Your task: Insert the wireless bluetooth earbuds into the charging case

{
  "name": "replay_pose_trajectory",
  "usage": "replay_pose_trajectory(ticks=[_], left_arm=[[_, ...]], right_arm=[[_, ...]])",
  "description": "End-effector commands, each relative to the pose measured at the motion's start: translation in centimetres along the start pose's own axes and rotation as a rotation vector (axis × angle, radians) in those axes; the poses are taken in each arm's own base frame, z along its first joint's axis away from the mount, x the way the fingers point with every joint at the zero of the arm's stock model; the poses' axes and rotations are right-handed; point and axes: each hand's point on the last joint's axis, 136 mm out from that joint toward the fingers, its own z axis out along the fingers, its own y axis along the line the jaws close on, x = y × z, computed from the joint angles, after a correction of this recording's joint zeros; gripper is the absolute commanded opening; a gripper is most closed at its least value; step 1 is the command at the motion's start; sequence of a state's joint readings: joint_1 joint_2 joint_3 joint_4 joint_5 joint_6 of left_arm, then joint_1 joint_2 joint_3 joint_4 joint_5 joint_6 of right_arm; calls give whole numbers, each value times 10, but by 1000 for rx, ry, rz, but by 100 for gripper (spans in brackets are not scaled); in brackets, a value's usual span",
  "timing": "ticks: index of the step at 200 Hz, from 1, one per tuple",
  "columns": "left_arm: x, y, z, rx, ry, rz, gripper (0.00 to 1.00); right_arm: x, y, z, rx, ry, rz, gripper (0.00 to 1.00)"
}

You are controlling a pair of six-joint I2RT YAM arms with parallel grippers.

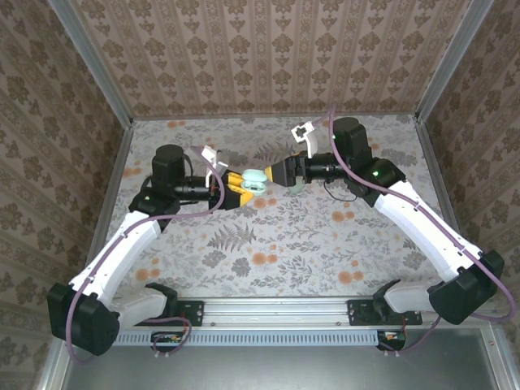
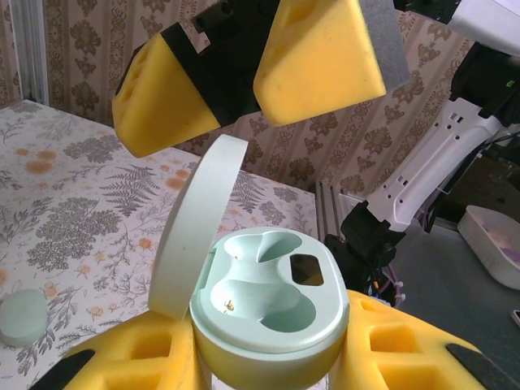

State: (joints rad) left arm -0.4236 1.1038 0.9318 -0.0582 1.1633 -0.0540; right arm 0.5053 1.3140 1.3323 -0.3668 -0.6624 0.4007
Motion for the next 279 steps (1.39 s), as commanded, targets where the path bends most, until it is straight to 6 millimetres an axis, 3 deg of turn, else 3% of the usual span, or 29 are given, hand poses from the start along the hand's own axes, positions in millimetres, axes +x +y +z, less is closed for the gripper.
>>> replay_pose_trajectory(ticks=[1, 21, 82, 91, 127, 167, 212, 279], left_arm=[[-1, -1, -3, 12, -13, -9, 16], [0, 3, -6, -9, -16, -23, 16], [12, 26, -35, -187, -29, -98, 16], [13, 28, -40, -214, -34, -102, 16], [18, 33, -58, -314, -53, -108, 16], [21, 32, -74, -400, -75, -85, 16], [21, 27, -84, -447, -82, -67, 16], [24, 26, -87, -464, -82, -77, 16]], right_arm=[[-9, 11, -9, -20, -27, 2, 82], [-9, 1, -9, 36, -36, 18, 82], [10, -79, 7, 334, -11, 200, 79], [18, -98, 21, 377, 24, 245, 76], [38, -125, 66, 450, 138, 274, 69], [55, -143, 137, 457, 249, 264, 63], [75, -164, 201, 541, 351, 208, 55], [101, -187, 269, 616, 394, 115, 39]])
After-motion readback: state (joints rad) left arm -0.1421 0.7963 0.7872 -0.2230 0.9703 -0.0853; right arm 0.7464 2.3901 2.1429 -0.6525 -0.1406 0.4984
